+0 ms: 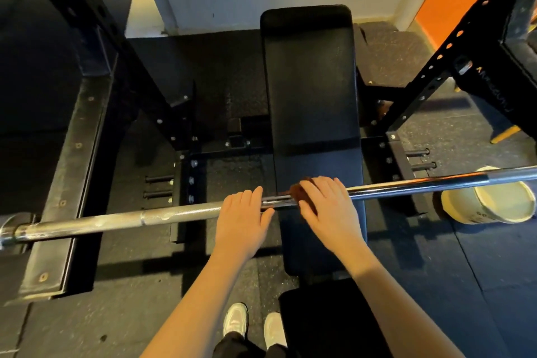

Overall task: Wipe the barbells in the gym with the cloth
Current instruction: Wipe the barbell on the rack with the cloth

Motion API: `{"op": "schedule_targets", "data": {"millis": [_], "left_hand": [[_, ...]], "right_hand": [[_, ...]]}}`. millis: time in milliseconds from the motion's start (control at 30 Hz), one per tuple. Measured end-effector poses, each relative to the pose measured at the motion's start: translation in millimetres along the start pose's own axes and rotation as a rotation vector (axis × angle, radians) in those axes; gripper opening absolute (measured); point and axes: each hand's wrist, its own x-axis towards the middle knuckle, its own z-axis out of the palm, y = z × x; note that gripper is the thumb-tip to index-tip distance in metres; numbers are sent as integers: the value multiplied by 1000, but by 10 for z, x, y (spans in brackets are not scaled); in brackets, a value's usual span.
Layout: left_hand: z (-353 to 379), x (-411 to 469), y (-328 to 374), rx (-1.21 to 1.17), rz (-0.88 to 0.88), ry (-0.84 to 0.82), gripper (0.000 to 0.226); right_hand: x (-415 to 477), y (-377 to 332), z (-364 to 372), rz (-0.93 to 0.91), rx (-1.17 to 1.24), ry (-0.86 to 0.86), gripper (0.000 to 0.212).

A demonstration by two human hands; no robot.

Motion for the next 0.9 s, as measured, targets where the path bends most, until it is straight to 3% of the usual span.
{"op": "schedule_targets", "data": {"millis": [100, 167, 233, 300, 367, 467, 567, 667, 767, 833, 900], "left_hand": [[-16, -94, -147, 83, -55, -40, 63], [11, -143, -178, 118, -58, -69, 72], [23, -156, -160, 121, -46, -87, 83], [-11, -143, -181, 87, -49, -99, 74], [-78, -143, -299, 33, -120, -109, 67], [-134, -200, -468, 4, -189, -121, 65], [-154, -232, -437, -48, -193, -142, 65], [-151, -247, -433, -63, -183, -156, 62], [-249, -313, -508, -62, -123, -210, 54], [-301, -394, -499, -68, -100, -197, 50], [-299, -484, -472, -122, -133, -144, 53]], "right_hand": [[44, 216, -88, 234, 17, 66, 32], [86, -18, -24, 366, 20, 173, 29], [46, -359, 106, 271, 16, 147, 30], [-36, -470, 176, 47, 24, 71, 36], [-17, -295, 117, -54, 16, 45, 40], [6, -46, 65, 127, -29, 82, 37], [10, -465, 186, 311, -1, 168, 33], [-54, -992, 364, 43, 19, 129, 33], [-35, -814, 290, -167, 4, 96, 39], [-30, -516, 196, -84, -30, 47, 35], [-72, -370, 153, 116, -9, 97, 31]]}}
